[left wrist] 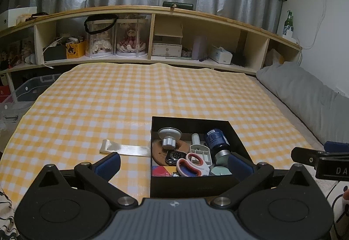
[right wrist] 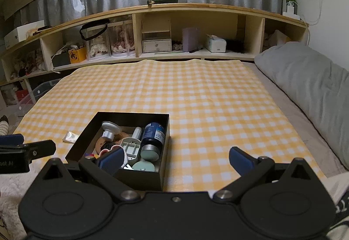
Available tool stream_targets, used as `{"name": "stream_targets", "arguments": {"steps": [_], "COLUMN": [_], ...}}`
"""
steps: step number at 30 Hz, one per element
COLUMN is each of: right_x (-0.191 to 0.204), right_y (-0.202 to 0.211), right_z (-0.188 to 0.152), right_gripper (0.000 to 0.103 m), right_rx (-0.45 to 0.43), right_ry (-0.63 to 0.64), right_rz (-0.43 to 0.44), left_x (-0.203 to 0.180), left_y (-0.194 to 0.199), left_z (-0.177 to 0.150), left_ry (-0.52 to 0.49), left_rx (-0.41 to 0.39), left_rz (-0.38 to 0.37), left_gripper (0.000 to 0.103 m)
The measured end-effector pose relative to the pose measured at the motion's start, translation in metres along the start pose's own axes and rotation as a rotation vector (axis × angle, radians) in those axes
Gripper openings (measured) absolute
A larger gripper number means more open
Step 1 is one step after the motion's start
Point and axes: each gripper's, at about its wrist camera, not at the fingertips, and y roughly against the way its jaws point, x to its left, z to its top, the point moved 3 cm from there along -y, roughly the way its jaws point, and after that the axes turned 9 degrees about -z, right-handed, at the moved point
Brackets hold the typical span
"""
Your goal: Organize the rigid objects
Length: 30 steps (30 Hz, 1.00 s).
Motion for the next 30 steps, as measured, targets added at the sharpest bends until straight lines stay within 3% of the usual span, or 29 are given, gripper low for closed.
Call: {"name": "stream_targets", "arguments": {"steps": [30], "right_x": [0.0022], "right_y": [-0.0012], "right_z": [-0.0016], "right_gripper": [0.103], "right_rx": [0.01], "right_ry": [-0.001], "right_rz": [-0.004], "left_x": [-0.0029], "left_y": [-0.0013], "left_z": [0.0006], "left_ry": [-0.019], "left_rx": [0.008], "left_rz": [-0.01], "left_gripper": [0.103]}}
